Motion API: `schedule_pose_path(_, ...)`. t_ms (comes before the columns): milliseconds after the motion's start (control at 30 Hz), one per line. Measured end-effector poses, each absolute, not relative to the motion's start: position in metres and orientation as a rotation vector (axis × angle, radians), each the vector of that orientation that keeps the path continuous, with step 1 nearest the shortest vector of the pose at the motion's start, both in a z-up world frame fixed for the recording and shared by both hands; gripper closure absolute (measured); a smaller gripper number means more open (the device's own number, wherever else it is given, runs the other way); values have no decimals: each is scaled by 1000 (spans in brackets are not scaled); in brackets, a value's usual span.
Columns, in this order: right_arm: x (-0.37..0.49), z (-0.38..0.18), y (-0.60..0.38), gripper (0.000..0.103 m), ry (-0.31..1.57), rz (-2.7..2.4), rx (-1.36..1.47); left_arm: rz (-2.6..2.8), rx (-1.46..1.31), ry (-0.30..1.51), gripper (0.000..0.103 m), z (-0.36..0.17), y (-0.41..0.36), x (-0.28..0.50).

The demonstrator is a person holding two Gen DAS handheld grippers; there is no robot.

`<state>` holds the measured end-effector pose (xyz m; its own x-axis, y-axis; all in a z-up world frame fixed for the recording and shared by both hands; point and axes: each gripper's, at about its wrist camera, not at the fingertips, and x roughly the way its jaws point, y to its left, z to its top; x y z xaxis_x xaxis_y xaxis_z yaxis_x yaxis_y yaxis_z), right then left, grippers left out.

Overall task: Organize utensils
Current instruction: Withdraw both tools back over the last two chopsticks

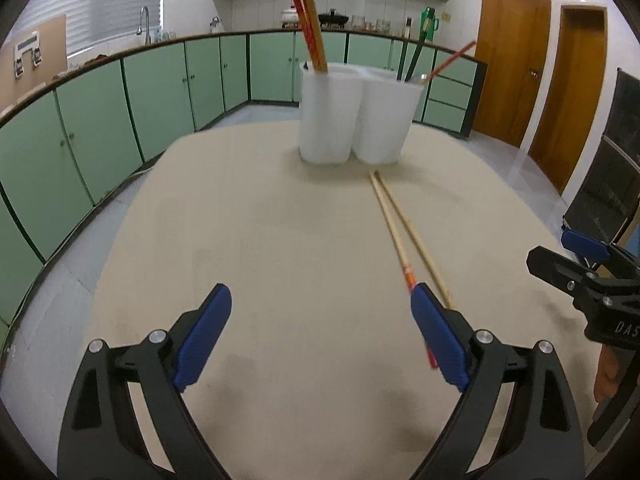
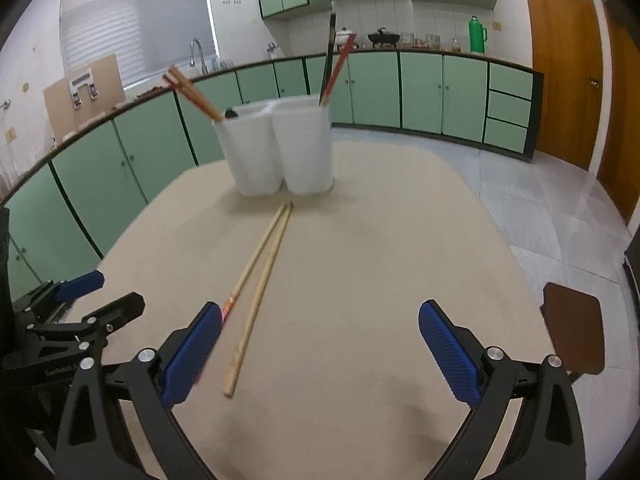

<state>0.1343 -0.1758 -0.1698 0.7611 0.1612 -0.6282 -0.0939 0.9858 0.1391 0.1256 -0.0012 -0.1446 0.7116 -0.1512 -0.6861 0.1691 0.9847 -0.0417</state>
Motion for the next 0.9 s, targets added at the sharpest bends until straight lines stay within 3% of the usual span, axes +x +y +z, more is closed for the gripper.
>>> schedule_pose_path(367,123,-192,-151,8,742,119,14,-152,21,806,15,-164,-2,118)
schedule_pose_path(667,124,-203,-130,44,803,185,-16,-113,3,838,15,-169,7,119)
schedule_pose_path(900,124,-209,-118,60,853,203,-38,-96,-3,846,15,-170,12,121)
